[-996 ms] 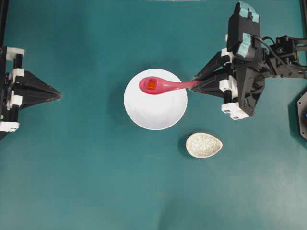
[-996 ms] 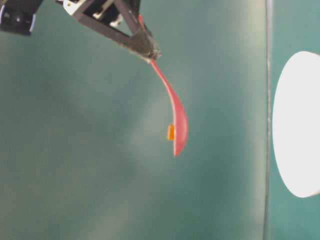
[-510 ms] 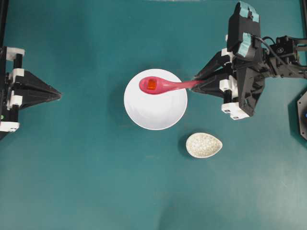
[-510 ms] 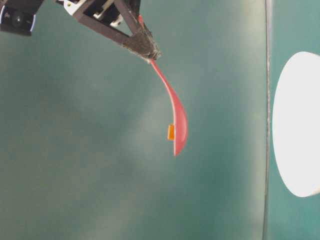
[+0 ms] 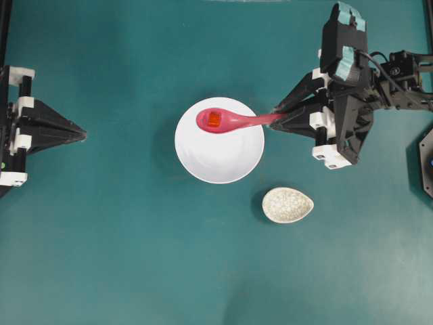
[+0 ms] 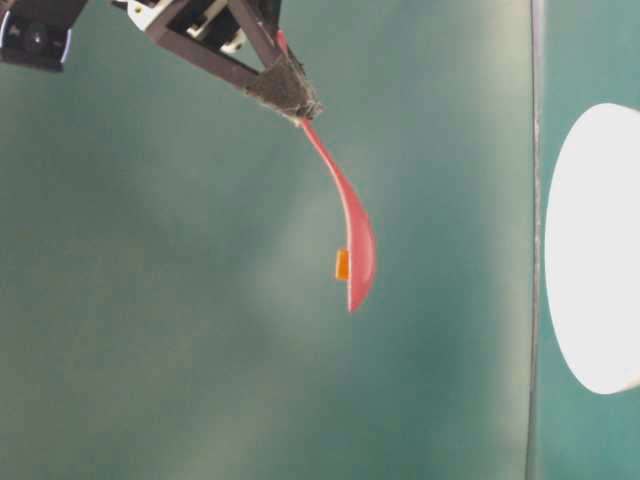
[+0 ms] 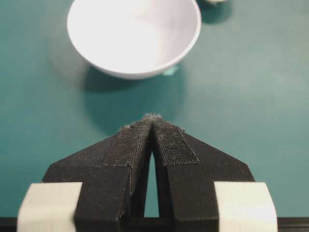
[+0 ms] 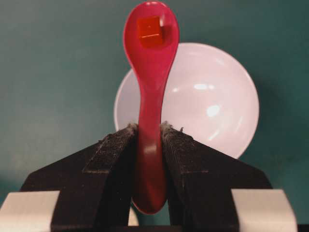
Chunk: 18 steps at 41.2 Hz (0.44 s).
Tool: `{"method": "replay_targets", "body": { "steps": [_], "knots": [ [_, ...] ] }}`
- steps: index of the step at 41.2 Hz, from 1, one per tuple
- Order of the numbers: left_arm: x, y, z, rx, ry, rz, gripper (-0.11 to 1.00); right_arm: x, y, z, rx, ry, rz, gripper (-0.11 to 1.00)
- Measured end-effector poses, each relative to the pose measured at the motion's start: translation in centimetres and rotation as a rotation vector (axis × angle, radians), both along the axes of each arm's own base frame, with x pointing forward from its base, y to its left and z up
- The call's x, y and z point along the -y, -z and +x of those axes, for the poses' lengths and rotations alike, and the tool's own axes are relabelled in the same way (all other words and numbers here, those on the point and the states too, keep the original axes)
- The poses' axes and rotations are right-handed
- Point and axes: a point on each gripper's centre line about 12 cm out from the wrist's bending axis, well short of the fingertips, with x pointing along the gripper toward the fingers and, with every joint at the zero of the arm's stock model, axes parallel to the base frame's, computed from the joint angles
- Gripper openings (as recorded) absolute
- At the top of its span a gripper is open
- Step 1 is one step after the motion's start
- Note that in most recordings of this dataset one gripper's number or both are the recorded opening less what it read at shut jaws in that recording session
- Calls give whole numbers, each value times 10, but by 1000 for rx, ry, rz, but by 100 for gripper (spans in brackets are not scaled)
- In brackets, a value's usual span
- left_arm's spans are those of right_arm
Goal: Grip the spoon and scoop the red block from the bowl with right arm.
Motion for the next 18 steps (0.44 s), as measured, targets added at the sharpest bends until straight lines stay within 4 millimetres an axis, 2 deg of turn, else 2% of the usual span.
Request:
{"method": "replay_targets", "body": {
  "steps": [18],
  "knots": [
    [0, 0, 0, 0, 0, -2, 0, 0, 0, 0, 4, 1, -1, 24]
  ]
}}
